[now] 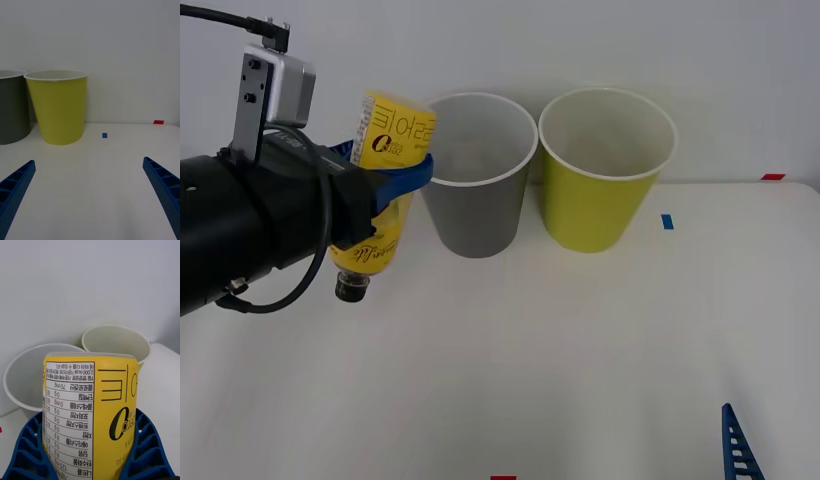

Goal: Put cans in the gray bin and PET bottles in the light green bin.

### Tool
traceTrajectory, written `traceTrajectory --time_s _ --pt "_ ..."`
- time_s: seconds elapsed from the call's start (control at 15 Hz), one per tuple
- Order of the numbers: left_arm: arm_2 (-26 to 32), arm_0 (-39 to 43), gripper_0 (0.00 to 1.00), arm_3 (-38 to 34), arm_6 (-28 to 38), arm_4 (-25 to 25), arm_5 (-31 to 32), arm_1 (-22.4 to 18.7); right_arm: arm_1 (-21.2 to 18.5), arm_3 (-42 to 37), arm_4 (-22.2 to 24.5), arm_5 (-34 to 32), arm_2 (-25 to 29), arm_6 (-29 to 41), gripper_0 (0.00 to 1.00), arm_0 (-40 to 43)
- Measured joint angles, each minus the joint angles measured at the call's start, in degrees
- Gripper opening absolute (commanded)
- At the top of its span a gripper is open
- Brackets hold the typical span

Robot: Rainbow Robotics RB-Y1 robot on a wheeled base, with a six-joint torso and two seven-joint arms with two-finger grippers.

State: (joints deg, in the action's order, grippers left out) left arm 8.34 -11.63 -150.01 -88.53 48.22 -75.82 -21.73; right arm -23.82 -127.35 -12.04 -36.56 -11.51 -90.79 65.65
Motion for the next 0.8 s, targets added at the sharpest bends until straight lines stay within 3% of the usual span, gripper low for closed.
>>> traceTrajectory --time_s 0.47,0.8 --pt "-0.34 -10.65 0.00 0.75 0.03 -3.22 0.54 5.45 0.00 0.00 0.00 0.00 0.00 0.00 1.00 0.00" --pt "-3.41 -22.12 0.00 10.44 0.34 -7.31 0.81 6.86 0.00 0.00 0.00 0.00 0.00 0.00 1.00 0.00"
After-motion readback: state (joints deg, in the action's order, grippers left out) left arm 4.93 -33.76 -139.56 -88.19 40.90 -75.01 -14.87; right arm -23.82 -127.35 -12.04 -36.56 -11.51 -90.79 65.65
